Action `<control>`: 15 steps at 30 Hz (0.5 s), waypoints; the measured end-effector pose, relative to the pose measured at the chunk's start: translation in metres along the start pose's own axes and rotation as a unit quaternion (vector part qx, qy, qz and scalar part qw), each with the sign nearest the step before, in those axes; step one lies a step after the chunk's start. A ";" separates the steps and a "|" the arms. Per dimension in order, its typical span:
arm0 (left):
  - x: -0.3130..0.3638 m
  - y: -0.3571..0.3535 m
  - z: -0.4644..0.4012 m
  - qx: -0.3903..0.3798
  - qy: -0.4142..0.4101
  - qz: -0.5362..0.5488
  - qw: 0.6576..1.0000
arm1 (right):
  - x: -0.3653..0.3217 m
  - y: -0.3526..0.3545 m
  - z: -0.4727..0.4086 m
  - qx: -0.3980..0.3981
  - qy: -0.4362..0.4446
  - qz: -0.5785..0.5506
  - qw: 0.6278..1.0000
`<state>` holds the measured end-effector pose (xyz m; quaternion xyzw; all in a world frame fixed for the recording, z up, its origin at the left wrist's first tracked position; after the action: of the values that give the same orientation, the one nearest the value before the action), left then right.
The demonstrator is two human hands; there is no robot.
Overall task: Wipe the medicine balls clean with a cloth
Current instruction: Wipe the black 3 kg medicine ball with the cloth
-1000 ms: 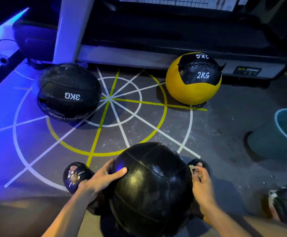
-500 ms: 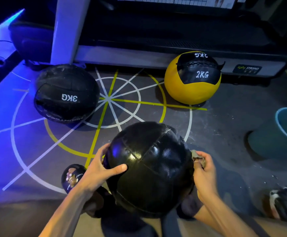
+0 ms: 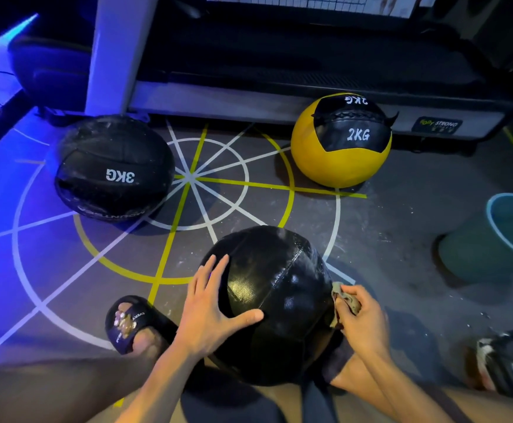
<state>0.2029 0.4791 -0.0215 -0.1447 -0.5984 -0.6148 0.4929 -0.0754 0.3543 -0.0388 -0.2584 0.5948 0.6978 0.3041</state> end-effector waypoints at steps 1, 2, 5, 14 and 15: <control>-0.003 -0.001 0.002 0.008 0.004 0.001 1.000 | -0.005 0.005 -0.001 0.001 -0.008 -0.015 1.000; -0.005 -0.002 0.003 0.015 0.008 0.004 1.000 | -0.012 0.010 0.000 0.010 -0.005 -0.041 0.999; -0.007 -0.004 0.005 0.026 0.013 0.016 0.999 | -0.055 0.016 0.017 0.034 0.099 -0.077 0.992; -0.023 -0.006 0.013 0.049 0.003 0.023 0.999 | -0.101 -0.041 0.077 -0.055 0.566 0.104 0.816; -0.025 -0.005 0.013 0.049 0.004 0.022 0.999 | -0.105 -0.040 0.072 -0.066 0.574 0.103 0.810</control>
<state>0.2051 0.5004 -0.0405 -0.1313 -0.6224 -0.5745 0.5152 0.0258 0.4174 0.0212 -0.5685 0.6367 0.4873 -0.1843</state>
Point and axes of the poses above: each hand's wrist, its own z-axis away from the middle knuckle, its own y-axis out of the back of the hand, x = y × z, the point moved 3 cm from there along -z, towards the middle knuckle, and after that the axes turned 5 degrees about y, right-handed, at the moved point
